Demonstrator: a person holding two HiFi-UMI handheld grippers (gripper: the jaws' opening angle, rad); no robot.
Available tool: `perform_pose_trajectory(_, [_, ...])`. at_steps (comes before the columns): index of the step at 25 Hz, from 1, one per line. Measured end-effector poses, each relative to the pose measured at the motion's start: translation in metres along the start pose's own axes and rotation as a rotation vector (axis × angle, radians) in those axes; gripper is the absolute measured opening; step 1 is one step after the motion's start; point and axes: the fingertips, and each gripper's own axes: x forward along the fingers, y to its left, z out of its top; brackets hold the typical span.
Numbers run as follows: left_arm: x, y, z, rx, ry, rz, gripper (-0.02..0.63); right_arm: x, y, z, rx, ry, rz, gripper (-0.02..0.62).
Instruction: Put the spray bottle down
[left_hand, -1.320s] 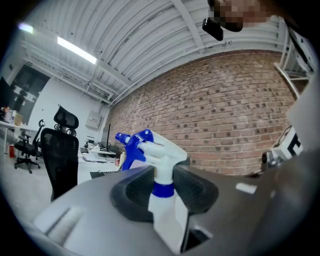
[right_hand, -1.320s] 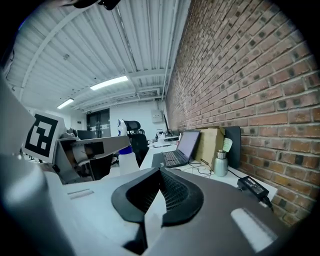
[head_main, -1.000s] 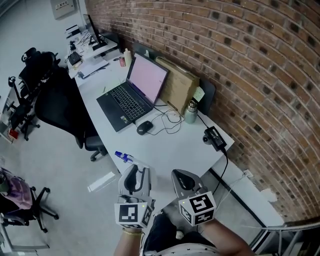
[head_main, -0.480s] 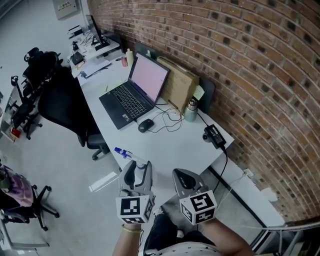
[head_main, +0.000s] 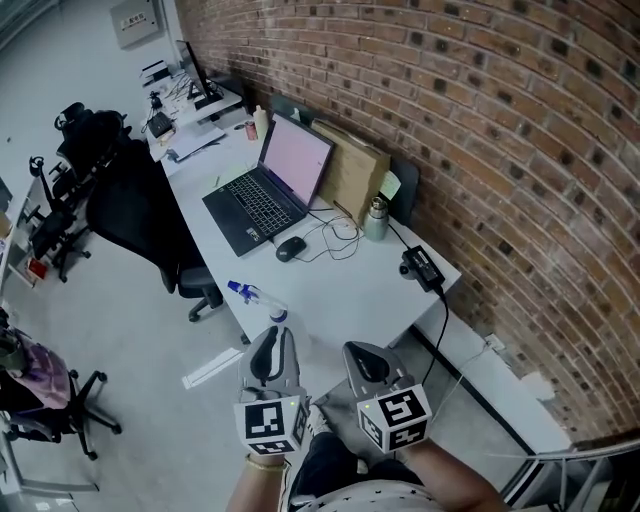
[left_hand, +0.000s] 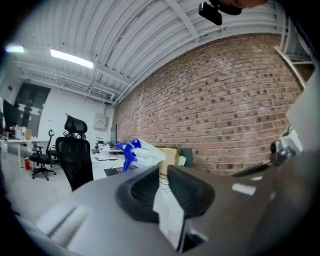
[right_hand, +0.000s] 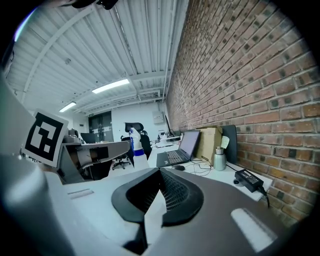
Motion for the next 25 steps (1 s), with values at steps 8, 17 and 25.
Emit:
perform_pose_trajectory(8, [-0.054, -0.023, -0.024, -0.078, 0.085, 0.038, 0.008, -0.04, 0.02, -0.005, -0.006, -0.022, 0.03, -0.002])
perform_pose_trajectory(17, [-0.091, -0.044, -0.035, -0.121, 0.124, 0.026, 0.008, -0.068, 0.033, -0.013, -0.036, -0.024, 0.032, -0.002])
perform_pose_trajectory(25, [-0.097, -0.047, -0.025, -0.116, 0.107, 0.019, 0.006, -0.074, 0.043, -0.005, -0.048, -0.047, 0.046, -0.002])
